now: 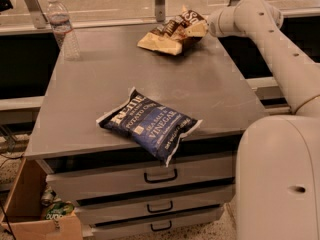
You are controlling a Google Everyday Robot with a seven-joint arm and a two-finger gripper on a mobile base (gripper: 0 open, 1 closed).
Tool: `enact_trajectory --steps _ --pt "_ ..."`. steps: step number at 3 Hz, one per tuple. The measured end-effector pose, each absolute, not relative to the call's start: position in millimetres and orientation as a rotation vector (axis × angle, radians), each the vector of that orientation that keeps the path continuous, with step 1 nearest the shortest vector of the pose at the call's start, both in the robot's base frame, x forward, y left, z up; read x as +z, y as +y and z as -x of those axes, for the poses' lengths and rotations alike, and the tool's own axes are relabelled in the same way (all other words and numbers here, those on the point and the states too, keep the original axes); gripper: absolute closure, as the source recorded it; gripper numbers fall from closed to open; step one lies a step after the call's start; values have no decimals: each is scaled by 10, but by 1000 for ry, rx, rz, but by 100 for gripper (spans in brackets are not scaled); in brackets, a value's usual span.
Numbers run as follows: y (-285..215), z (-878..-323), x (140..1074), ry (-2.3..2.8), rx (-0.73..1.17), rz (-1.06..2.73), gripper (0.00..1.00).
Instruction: Move brown chip bag near blue chip bag
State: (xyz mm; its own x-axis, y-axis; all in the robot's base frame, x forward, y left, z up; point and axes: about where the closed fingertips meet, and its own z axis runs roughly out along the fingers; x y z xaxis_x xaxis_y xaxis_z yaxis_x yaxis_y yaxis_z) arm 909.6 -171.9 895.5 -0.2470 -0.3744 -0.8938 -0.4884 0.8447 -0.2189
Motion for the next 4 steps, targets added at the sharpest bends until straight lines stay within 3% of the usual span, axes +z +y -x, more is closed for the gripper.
enact_trajectory --steps 2,3,4 --pt "-1742 -8978 8989 1900 98 622 84" --pt "-1617 -8889 9126 1880 93 635 100" --pt "-1417 -8770 9348 1837 92 656 100"
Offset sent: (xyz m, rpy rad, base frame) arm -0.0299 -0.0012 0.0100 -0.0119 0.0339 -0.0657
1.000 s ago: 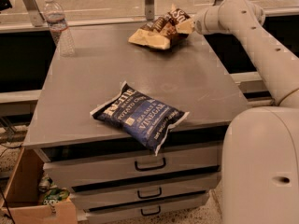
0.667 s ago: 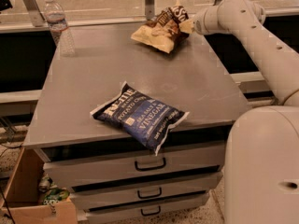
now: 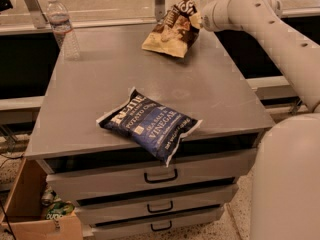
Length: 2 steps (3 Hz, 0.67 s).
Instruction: Move brown chip bag near blue chip bag
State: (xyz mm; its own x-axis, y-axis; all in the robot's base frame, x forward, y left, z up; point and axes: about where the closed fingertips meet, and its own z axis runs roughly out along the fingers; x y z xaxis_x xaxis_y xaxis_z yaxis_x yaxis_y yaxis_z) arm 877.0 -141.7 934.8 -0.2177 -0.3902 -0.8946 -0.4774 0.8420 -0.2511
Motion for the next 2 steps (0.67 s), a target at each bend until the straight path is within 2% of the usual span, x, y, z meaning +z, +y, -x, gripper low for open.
enact_trajectory --steps 2 --pt "-1087 -8307 9670 1854 23 706 100"
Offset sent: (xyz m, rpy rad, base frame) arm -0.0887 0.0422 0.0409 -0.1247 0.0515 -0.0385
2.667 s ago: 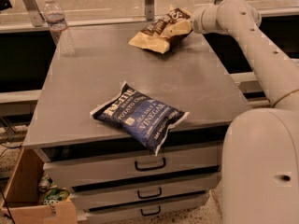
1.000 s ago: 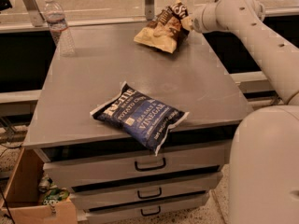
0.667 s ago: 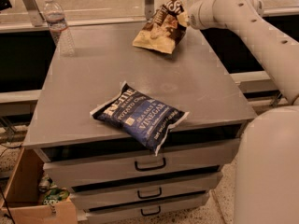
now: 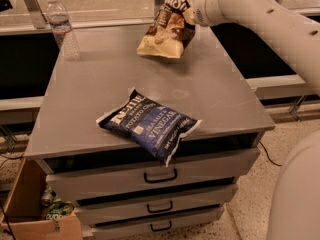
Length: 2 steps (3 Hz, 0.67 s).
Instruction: Move brown chip bag near blue chip bag
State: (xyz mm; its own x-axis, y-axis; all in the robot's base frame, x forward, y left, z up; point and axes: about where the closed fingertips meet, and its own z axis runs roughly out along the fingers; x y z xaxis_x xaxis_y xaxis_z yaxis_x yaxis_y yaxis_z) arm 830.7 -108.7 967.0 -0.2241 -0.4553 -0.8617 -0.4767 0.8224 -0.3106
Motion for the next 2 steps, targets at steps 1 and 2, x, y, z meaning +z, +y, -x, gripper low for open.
enact_trajectory --steps 1,2 --pt "-1107 -7937 9687 1914 -8 685 100" --pt "-1081 -7563 9636 1977 -1 669 100"
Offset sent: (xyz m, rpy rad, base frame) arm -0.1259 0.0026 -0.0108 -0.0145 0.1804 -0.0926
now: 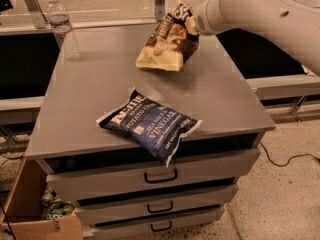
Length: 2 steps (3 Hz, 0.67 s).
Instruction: Move brown chip bag near blue chip bag
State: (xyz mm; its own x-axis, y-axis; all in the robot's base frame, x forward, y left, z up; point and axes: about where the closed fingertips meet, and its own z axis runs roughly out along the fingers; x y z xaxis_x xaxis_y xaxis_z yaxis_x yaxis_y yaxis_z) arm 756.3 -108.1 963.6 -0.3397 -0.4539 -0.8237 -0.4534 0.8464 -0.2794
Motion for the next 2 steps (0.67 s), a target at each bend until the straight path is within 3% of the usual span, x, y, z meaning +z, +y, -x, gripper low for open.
enact_trajectory --steps 2 --pt "-969 -7020 9477 2055 82 704 100"
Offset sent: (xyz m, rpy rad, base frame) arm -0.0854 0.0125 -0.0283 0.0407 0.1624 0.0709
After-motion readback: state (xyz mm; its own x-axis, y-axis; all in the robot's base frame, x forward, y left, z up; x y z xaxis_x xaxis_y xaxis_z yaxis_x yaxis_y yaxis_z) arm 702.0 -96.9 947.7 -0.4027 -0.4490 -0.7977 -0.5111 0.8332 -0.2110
